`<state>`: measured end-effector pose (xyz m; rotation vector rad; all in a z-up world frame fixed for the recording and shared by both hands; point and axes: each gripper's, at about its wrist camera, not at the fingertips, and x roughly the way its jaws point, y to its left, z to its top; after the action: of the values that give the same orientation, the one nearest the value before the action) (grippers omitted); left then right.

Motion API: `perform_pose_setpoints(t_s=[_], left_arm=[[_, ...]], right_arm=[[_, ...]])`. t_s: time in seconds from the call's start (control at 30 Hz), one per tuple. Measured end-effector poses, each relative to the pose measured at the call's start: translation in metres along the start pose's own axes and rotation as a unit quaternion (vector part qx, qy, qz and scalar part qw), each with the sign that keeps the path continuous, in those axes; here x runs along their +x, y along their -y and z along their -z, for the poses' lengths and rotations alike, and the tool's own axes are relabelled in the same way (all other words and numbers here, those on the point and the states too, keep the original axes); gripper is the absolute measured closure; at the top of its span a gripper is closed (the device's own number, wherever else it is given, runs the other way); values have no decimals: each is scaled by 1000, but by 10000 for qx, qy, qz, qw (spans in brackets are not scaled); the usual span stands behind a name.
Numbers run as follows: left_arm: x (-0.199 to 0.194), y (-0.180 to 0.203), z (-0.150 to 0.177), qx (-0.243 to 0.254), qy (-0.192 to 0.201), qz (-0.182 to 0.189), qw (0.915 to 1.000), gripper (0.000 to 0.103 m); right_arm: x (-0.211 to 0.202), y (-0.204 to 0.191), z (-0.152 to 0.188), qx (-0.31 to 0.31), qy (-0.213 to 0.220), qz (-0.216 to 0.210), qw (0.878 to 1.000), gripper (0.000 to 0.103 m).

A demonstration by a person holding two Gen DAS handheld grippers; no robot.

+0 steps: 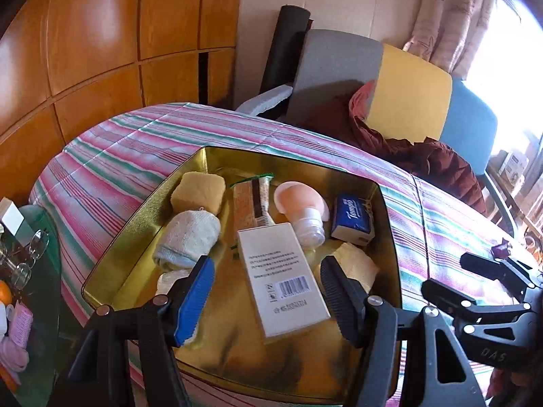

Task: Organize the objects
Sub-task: 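Open the left tool and move both tools back from the tray, then move both tools toward the green box and purple packs on the table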

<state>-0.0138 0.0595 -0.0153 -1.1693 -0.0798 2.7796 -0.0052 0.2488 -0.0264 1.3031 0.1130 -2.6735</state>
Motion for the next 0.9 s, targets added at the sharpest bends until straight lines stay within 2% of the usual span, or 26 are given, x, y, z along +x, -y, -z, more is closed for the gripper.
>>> perform_pose_setpoints(t_s=[0.33,0.57,0.9], left_arm=[[-7,31,10,440,-55,44,9990,37],[-15,71,17,965,-120,278,9949,37],[-21,138,33,1748,-294,643,9821,37]], right_arm=[[-11,63,41,396,-309,363,9981,22],[-26,122,68,964,-457,634,9923,22],[-47,216,107,1890,-765,1238,9711,21]])
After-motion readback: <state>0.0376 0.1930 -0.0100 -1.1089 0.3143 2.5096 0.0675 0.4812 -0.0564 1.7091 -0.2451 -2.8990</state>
